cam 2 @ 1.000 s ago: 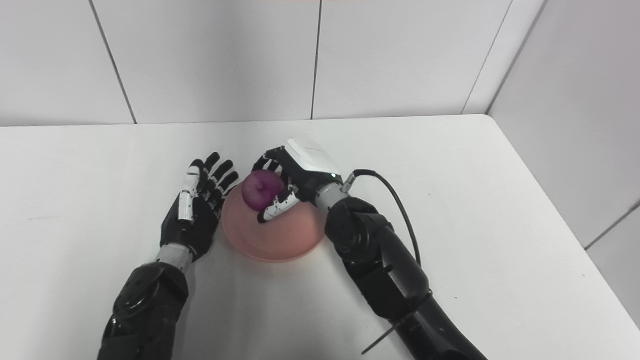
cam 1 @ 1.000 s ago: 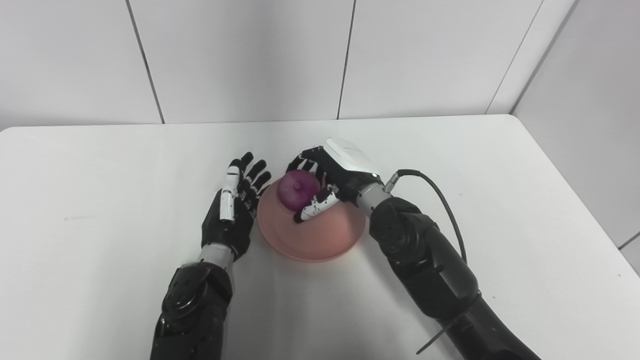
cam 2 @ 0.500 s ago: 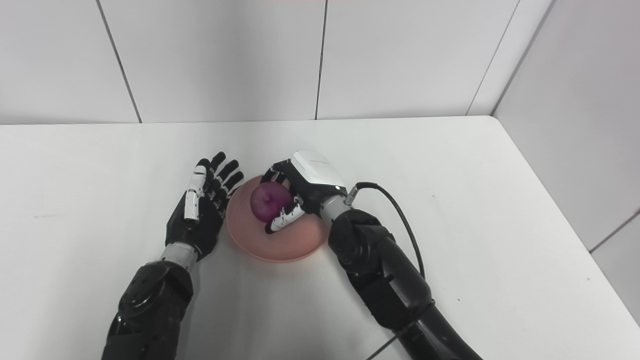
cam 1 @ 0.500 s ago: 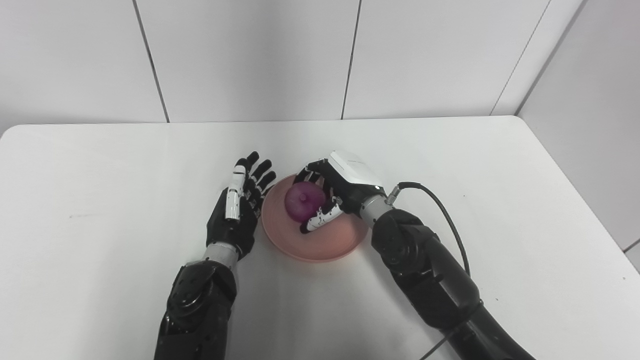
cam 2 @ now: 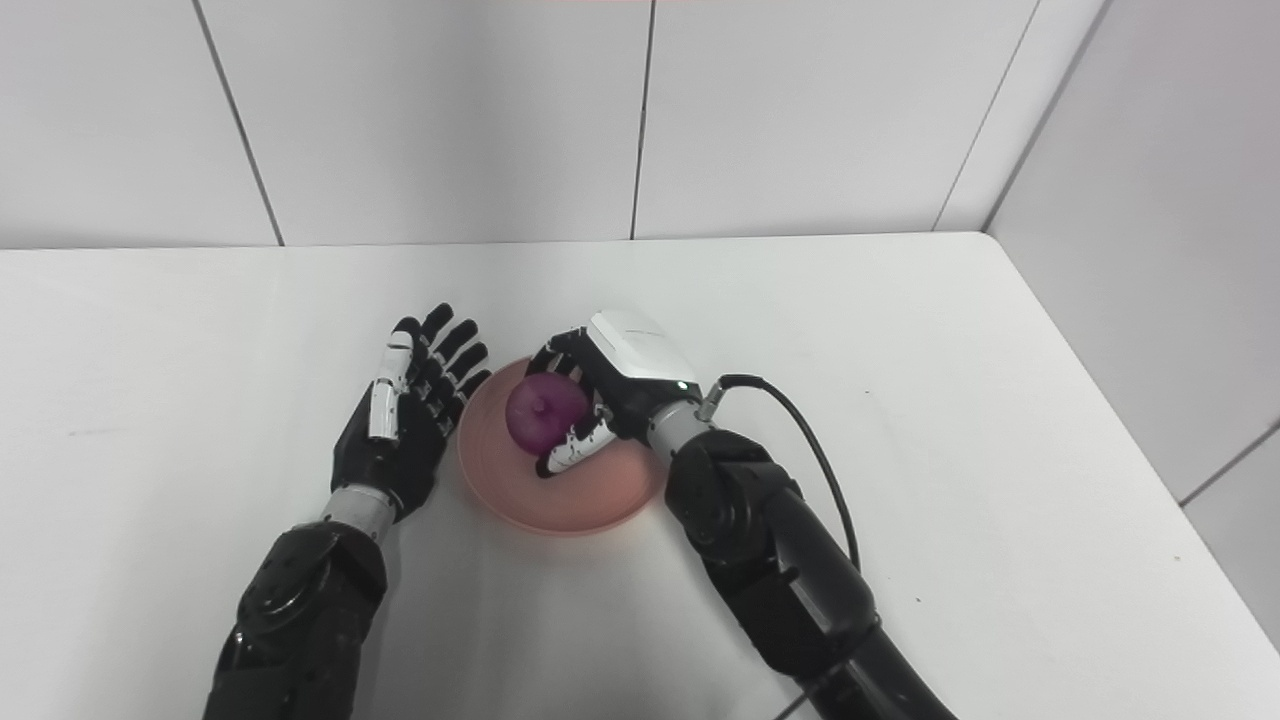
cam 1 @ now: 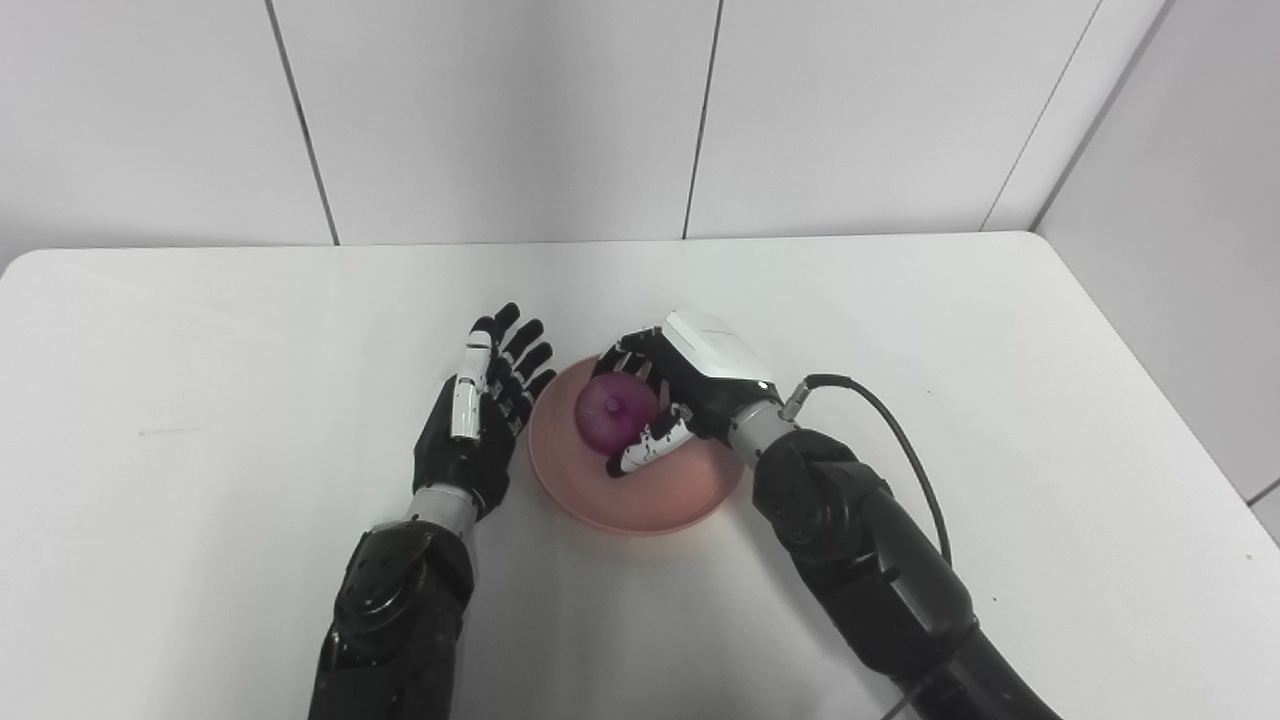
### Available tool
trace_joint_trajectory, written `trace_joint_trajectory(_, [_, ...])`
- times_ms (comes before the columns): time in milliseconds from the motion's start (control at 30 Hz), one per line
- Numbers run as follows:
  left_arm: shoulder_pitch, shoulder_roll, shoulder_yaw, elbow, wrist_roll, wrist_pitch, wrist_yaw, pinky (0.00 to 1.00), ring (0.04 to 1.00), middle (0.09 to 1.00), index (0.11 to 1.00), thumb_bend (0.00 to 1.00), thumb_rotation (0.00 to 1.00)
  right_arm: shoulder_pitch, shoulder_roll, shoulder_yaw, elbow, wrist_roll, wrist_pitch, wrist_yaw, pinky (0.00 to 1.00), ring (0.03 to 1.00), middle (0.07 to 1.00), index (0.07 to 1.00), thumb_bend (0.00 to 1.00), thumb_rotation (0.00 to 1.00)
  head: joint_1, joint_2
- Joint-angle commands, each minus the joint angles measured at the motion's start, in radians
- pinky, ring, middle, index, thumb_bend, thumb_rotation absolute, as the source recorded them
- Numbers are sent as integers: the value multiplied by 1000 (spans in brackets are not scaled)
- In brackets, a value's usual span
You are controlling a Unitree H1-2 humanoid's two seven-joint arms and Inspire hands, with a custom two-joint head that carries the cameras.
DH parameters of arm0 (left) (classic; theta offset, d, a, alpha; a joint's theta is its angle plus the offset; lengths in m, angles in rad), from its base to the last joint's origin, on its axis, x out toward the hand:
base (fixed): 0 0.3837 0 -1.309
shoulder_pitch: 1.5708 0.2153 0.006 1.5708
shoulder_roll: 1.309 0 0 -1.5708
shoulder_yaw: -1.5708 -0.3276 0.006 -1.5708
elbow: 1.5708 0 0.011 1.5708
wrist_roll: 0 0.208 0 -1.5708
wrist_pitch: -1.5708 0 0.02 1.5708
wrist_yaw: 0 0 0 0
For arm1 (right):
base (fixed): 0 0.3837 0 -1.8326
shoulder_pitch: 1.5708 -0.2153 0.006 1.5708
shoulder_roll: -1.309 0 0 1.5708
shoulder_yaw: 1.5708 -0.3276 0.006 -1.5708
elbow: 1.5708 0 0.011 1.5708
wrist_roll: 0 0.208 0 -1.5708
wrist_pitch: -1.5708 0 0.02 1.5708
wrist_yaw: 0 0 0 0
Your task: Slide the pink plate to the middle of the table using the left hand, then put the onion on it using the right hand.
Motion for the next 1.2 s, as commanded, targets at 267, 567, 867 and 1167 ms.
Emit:
trace_joint_trajectory(267, [21,-19,12,29,-6,28,14,912,930,932,937,390,1000,-7,-66,-26,-169,-4,34,131,689,789,827,857,1000,378,-8,-2])
trace_joint_trajectory(567, [20,-16,13,33,-10,25,15,918,932,933,941,390,1000,-5,-72,-48,-211,-8,26,148,680,794,831,855,1000,377,-13,-5])
trace_joint_trajectory(867, [21,-15,13,32,-17,28,17,921,938,936,943,390,1000,8,-68,-126,-276,64,8,132,711,813,852,863,1000,383,-18,-10])
trace_joint_trajectory(1167, [19,-11,13,35,-18,28,14,920,933,936,947,390,1000,104,-7,-267,-359,110,36,-2,521,660,911,931,945,532,-21,-17])
